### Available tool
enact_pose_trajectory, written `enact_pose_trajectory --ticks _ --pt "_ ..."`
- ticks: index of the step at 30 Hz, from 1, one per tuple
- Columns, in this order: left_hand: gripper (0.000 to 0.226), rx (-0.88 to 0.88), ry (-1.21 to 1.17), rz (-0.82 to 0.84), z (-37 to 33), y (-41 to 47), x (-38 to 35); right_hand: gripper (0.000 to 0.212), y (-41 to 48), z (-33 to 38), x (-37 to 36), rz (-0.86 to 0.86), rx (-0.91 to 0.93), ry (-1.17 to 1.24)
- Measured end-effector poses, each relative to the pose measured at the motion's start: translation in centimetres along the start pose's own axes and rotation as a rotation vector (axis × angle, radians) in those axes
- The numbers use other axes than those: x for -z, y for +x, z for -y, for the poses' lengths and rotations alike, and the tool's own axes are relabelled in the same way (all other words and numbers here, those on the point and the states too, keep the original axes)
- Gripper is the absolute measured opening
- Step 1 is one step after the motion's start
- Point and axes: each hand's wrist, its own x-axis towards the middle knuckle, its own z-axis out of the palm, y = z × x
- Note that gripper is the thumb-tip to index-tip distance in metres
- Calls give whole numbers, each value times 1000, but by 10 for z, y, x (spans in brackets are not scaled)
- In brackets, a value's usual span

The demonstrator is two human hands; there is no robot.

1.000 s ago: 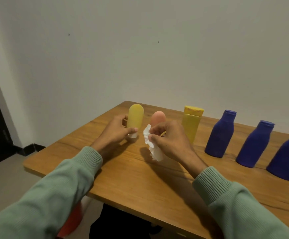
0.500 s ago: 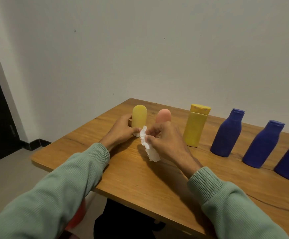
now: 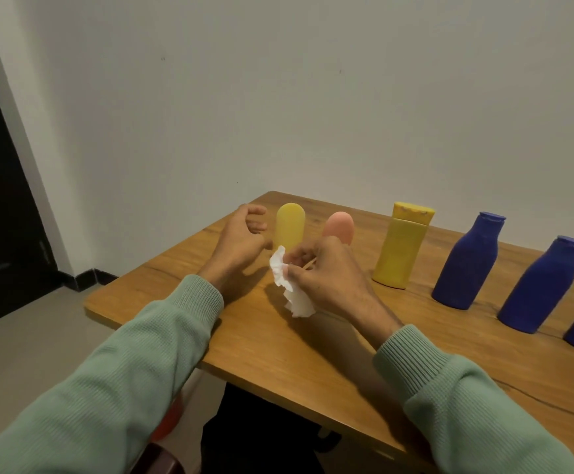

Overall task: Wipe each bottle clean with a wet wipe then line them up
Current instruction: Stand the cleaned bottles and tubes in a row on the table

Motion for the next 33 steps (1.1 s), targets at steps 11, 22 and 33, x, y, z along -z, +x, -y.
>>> enact_pose_trajectory --ticks 11,22,33 --pt "27 -243 66 -194 -11 -19 26 21 -2 42 -44 167 120 2" --pt "24 -334 42 -170 -34 -31 32 21 -2 38 -18 106 45 134" --pt "17 -447 8 111 -82 -53 -40 20 -17 3 81 -125 -46 149"
